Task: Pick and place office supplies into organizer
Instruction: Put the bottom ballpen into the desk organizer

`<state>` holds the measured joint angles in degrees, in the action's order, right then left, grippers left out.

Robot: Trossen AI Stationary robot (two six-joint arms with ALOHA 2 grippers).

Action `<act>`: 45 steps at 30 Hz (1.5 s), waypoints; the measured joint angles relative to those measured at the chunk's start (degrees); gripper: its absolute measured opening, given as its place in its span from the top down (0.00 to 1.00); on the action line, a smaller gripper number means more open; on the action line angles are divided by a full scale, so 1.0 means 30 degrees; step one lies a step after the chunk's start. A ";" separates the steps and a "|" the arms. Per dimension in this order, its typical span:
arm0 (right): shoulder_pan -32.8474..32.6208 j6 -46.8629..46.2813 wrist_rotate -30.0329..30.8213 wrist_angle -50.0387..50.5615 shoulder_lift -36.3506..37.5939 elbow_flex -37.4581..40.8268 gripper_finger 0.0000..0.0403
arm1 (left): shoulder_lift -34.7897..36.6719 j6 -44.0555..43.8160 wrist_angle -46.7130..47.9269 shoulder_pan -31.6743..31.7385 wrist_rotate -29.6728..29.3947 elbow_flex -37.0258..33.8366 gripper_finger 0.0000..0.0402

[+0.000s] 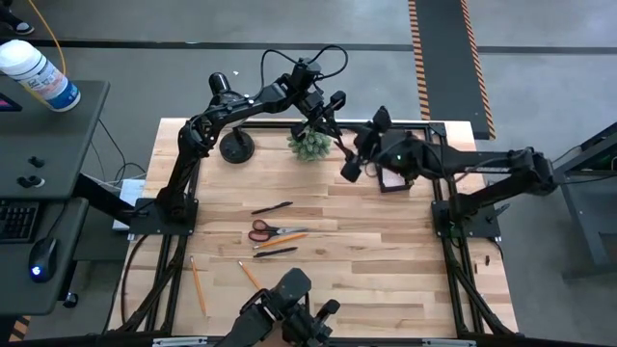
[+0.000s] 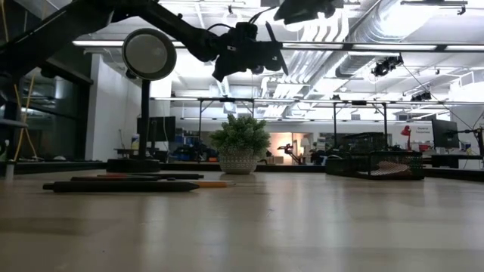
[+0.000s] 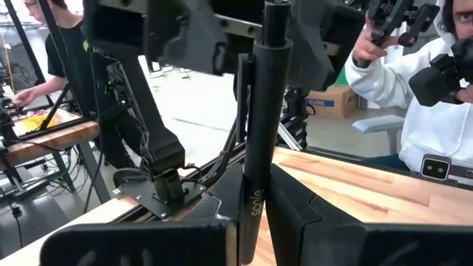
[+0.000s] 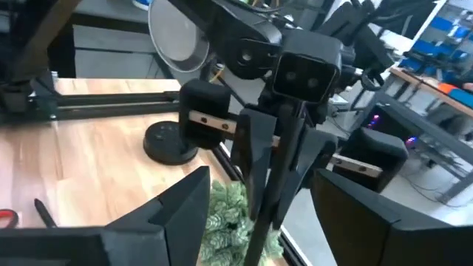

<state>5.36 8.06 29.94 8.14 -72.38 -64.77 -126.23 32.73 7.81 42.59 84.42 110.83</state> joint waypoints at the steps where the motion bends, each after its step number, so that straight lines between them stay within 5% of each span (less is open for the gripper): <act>1: 0.0346 0.0041 -0.0432 -0.0131 0.0000 0.0000 0.44 | 0.0000 0.0000 0.0007 0.0000 0.0000 0.0000 0.94; 20: 0.5202 0.0306 -0.9924 -0.0677 -0.0007 0.0000 0.45 | 0.0000 0.0006 -0.0102 -0.0255 0.0146 0.0000 0.94; 29: 0.6249 -0.0040 -1.2322 -0.1063 -0.1306 -0.0007 0.47 | 0.0000 0.0087 -0.0240 -0.0842 0.0147 -0.0036 0.94; 45: 0.6341 0.0242 -1.3594 -0.1678 -0.1464 0.0015 0.92 | 0.0013 0.0820 -0.0246 -0.0774 0.0053 0.0006 0.94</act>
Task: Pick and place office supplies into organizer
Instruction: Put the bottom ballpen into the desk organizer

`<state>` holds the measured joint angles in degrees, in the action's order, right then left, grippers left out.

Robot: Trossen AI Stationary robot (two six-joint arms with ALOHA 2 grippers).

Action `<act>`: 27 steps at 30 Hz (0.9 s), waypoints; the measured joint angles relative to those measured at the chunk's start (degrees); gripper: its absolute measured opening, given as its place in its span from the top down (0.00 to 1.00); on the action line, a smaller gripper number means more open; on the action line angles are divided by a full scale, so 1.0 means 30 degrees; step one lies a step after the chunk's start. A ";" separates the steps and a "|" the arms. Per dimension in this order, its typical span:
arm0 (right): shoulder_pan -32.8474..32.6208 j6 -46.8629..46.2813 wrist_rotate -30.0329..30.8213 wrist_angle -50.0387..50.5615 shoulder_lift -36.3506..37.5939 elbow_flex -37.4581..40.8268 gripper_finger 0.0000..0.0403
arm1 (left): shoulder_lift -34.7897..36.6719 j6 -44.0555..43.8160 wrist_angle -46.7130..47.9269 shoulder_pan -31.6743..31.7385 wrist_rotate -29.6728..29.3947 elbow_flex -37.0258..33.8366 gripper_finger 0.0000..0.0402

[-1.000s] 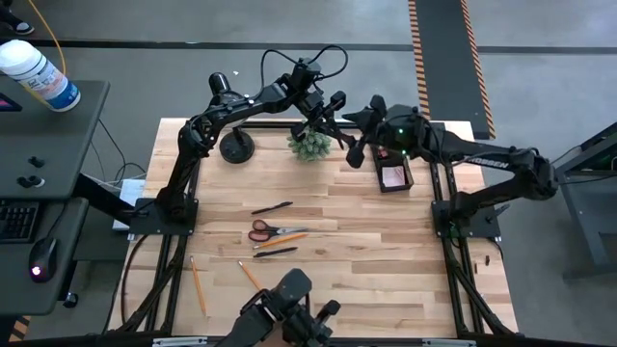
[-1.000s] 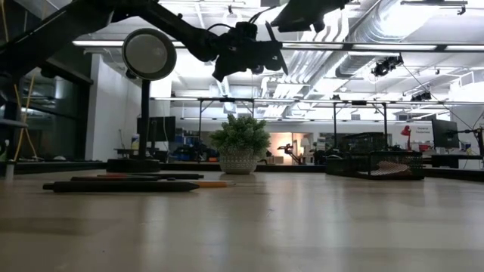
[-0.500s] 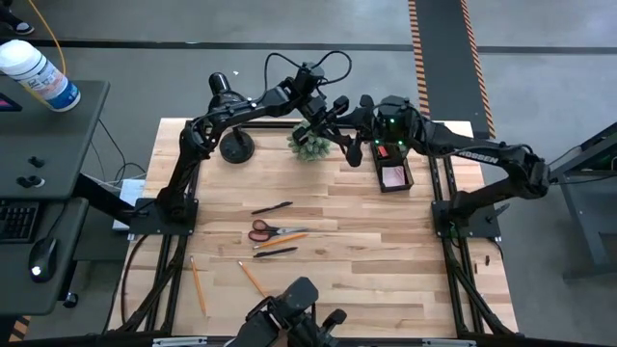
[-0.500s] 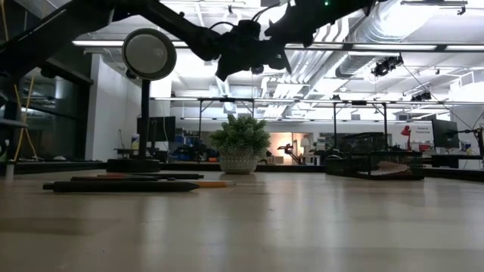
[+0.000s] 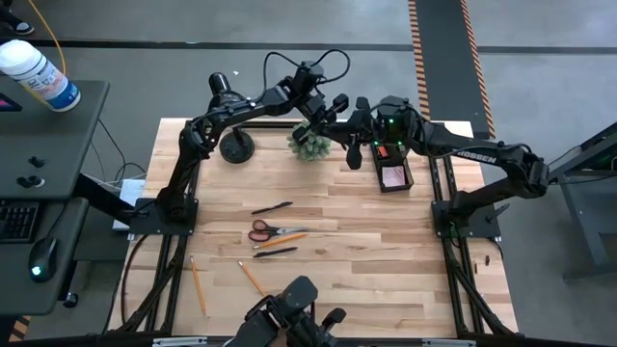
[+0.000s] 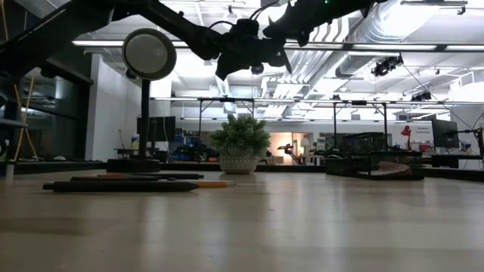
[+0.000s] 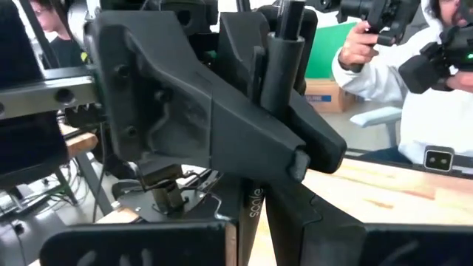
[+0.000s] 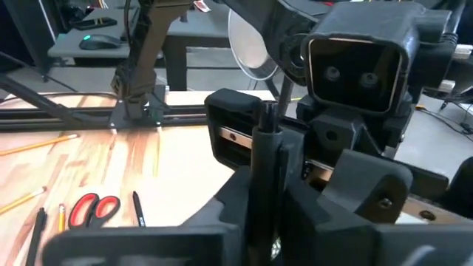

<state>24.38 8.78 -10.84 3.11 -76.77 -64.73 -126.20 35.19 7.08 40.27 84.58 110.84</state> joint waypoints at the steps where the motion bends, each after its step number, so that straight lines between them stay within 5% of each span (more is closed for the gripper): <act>1: 0.0000 -0.0003 -0.0003 -0.0025 0.0000 0.0000 0.94 | 0.0014 0.0046 0.0004 0.0002 -0.0002 0.0002 0.94; 8: 0.0000 0.0157 0.0155 -0.0057 0.0007 0.0014 0.92 | 0.0023 0.0139 0.0162 -0.0006 -0.0430 0.0002 0.89; 18: 0.0036 0.0420 0.0857 -0.0441 0.0137 0.0015 0.94 | 0.0031 0.0879 0.1909 0.0345 -0.4314 -0.0006 0.72; 27: 0.0317 -0.0321 0.6365 0.0314 0.1489 0.0000 0.90 | 0.0023 0.2174 0.4942 0.1332 -0.9448 -0.0006 0.61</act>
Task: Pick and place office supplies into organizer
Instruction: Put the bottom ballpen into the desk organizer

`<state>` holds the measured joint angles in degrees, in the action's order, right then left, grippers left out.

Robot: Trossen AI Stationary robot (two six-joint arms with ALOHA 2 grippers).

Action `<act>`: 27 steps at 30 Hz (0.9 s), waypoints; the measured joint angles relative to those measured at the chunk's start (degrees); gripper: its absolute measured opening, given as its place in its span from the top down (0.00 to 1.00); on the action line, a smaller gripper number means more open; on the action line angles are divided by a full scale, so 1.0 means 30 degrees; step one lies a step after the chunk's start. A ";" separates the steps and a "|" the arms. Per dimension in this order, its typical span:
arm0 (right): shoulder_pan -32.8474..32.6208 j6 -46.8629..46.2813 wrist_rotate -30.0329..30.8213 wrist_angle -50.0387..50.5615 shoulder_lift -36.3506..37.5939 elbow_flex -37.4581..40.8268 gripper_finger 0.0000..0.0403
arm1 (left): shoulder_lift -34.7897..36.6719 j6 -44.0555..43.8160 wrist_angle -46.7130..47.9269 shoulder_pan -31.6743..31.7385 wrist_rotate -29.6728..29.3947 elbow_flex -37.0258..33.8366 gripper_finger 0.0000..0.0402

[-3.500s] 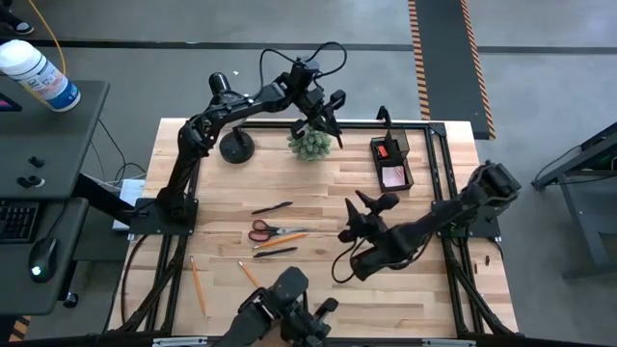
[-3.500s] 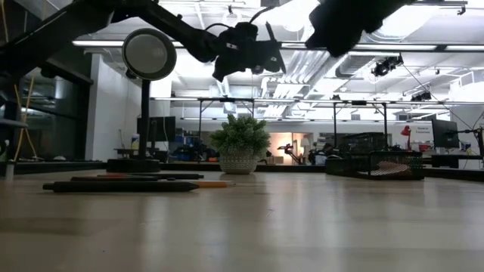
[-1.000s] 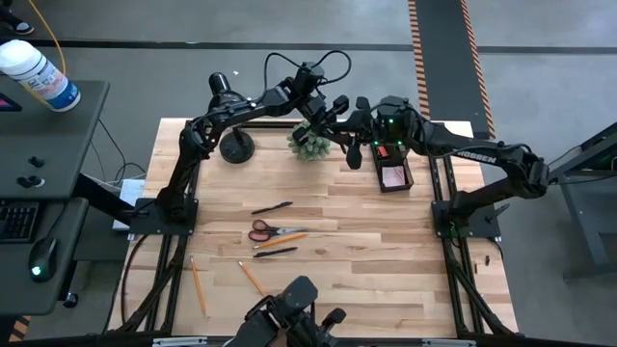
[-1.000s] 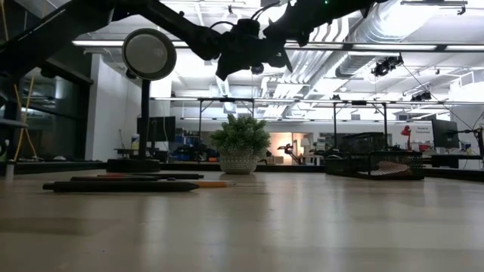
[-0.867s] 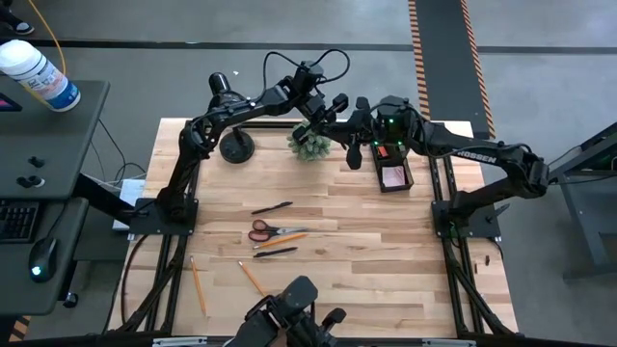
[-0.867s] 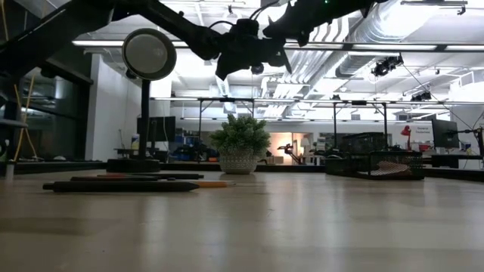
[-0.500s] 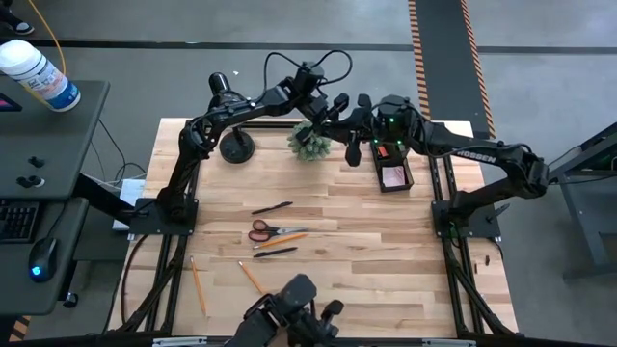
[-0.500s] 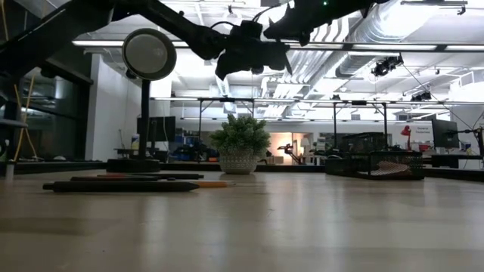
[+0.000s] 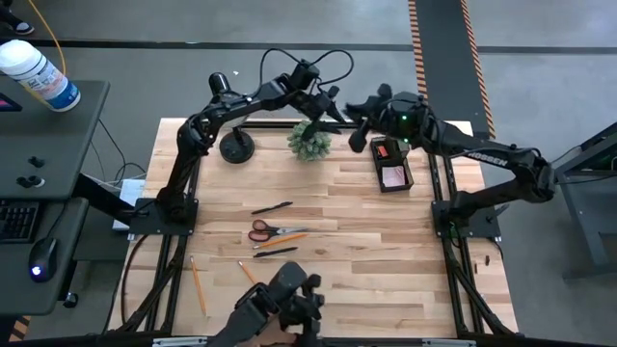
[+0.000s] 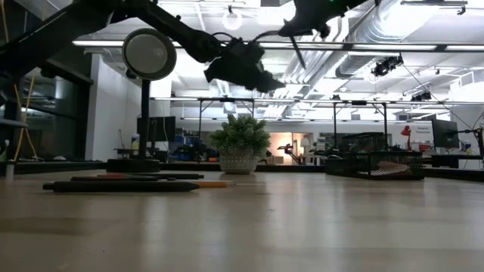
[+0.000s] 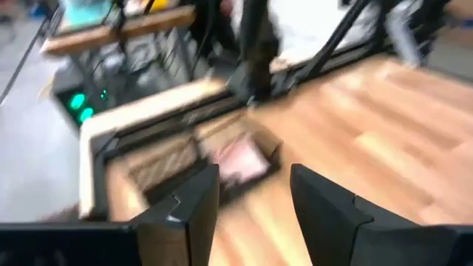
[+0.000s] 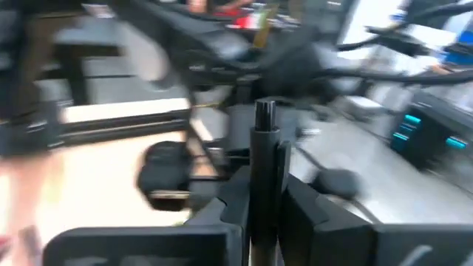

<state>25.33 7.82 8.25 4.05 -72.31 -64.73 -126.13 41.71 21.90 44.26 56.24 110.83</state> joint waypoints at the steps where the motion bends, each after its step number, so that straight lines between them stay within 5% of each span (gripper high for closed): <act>1: 0.0112 -0.0151 0.0705 0.0198 0.0098 -0.0007 0.90 | 0.0000 0.0090 0.0268 0.0077 -0.0495 0.0000 0.60; 9: 0.2279 -0.3148 0.6149 0.2120 -0.0015 -0.0029 0.94 | -0.0007 0.0420 0.0768 0.0163 -0.1134 0.0000 0.58; 17: 0.4703 -0.6464 0.7690 0.4689 -0.0212 -0.0029 0.89 | -0.0026 0.0503 0.0761 -0.0179 -0.1104 0.0000 0.58; 27: 0.4805 -0.7746 0.9753 0.5803 -0.2778 -0.0024 0.90 | -0.0029 0.0617 0.1230 -0.0135 -0.1082 0.0000 0.58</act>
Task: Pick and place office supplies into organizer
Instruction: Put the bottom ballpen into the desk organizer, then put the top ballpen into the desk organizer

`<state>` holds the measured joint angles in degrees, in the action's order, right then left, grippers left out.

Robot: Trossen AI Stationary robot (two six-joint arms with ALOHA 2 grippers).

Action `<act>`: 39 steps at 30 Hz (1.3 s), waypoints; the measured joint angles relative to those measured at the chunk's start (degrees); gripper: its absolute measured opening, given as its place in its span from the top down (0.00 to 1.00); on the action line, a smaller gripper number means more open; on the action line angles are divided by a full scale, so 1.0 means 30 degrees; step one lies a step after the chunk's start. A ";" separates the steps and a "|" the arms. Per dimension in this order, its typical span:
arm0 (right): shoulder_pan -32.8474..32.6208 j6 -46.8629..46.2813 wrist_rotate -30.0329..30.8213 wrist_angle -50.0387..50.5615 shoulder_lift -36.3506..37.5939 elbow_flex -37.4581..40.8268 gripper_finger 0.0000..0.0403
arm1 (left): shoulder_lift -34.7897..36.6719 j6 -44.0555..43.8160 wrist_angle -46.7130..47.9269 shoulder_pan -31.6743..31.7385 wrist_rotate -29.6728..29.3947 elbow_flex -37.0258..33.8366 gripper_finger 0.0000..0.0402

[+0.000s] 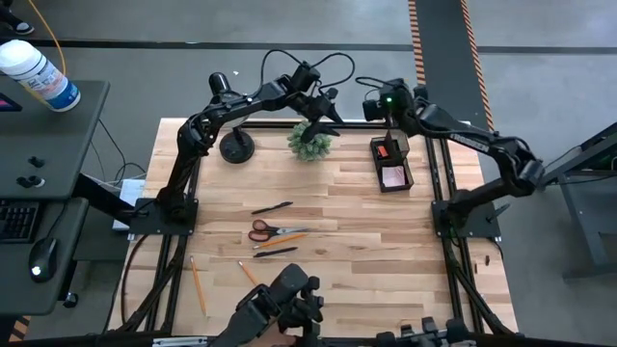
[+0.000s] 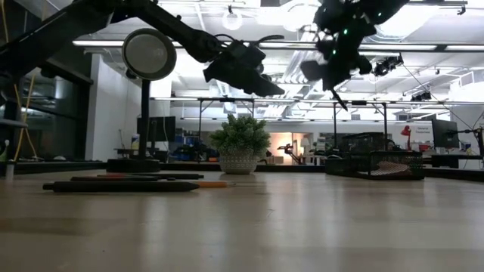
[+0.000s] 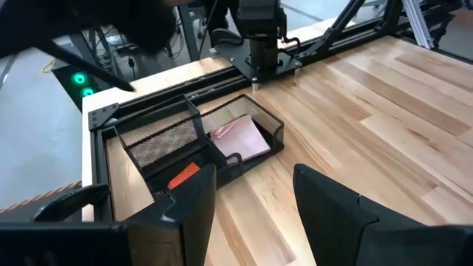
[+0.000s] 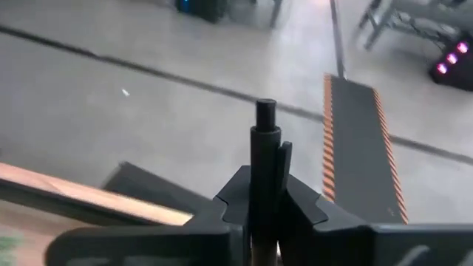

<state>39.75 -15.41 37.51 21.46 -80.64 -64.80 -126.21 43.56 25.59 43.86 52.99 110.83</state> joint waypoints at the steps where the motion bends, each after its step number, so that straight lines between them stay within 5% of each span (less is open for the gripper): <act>1: 0.0000 -0.0267 0.0197 0.0284 -0.0272 0.0003 0.88 | 0.0000 0.0180 0.0151 0.0000 0.0007 0.0000 0.58; 25: -0.0769 -0.2764 0.1524 0.4836 -0.1137 0.0017 0.92 | 0.0000 0.1897 0.1986 0.0000 -0.0029 0.0000 0.58; 33: -0.0933 -0.4421 0.1703 0.6880 -0.1137 0.0017 0.70 | 0.0000 0.1897 0.1986 0.0000 -0.0034 0.0000 0.58; 39: -0.0933 -0.4341 0.1720 0.6912 -0.1137 0.0017 0.64 | 0.0000 0.1897 0.2000 0.0000 -0.0036 0.0000 0.58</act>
<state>36.95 -28.44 42.67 42.19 -84.05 -64.75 -126.21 49.25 31.59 43.86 52.88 110.83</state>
